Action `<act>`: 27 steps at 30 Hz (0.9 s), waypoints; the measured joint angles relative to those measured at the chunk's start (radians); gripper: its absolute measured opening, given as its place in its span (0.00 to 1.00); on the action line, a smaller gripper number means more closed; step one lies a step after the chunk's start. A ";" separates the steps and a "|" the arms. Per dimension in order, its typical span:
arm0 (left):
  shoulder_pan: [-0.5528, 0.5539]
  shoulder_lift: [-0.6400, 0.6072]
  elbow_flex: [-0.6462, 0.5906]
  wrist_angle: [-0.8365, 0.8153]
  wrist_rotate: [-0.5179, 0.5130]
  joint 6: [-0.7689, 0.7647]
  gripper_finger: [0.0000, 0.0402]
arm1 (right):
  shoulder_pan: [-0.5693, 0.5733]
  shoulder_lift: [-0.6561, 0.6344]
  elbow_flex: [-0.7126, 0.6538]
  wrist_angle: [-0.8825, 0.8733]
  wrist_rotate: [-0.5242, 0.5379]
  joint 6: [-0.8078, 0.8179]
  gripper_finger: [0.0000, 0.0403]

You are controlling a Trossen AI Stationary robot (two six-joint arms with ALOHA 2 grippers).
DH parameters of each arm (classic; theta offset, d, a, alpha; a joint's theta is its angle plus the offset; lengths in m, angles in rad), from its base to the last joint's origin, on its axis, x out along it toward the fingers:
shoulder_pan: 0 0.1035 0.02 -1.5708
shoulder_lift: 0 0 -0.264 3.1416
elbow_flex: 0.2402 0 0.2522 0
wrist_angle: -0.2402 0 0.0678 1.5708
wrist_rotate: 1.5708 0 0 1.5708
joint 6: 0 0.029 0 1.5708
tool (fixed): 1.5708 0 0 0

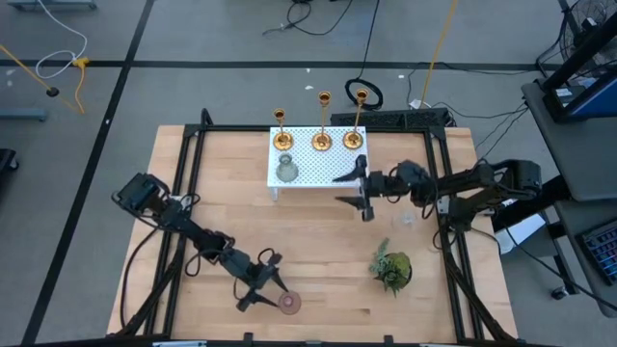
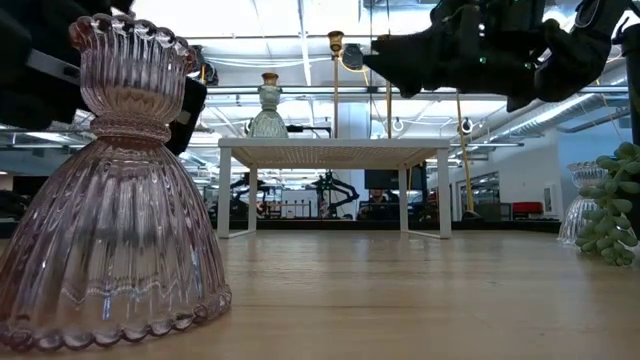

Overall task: Pick & Place candle stick holders
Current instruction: Put the pink candle holder on the shelf

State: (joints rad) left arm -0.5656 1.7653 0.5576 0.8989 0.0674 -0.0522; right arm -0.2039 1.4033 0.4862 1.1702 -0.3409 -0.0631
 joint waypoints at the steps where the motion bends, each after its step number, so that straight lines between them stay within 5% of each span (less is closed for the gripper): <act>1: -0.003 0.000 0.009 -0.010 0.001 0.012 0.58 | 0.009 0.000 0.000 -0.003 -0.013 0.001 0.56; 10: -0.021 0.000 0.083 -0.142 -0.053 0.025 0.58 | 0.092 0.000 0.000 -0.040 -0.029 0.040 0.56; 27: -0.036 0.047 0.083 -0.092 -0.096 -0.031 0.58 | 0.246 0.000 -0.001 -0.030 -0.021 0.112 0.56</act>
State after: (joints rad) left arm -0.6017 1.8119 0.6404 0.8070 -0.0283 -0.0836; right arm 0.0417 1.4033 0.4854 1.1403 -0.3619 0.0490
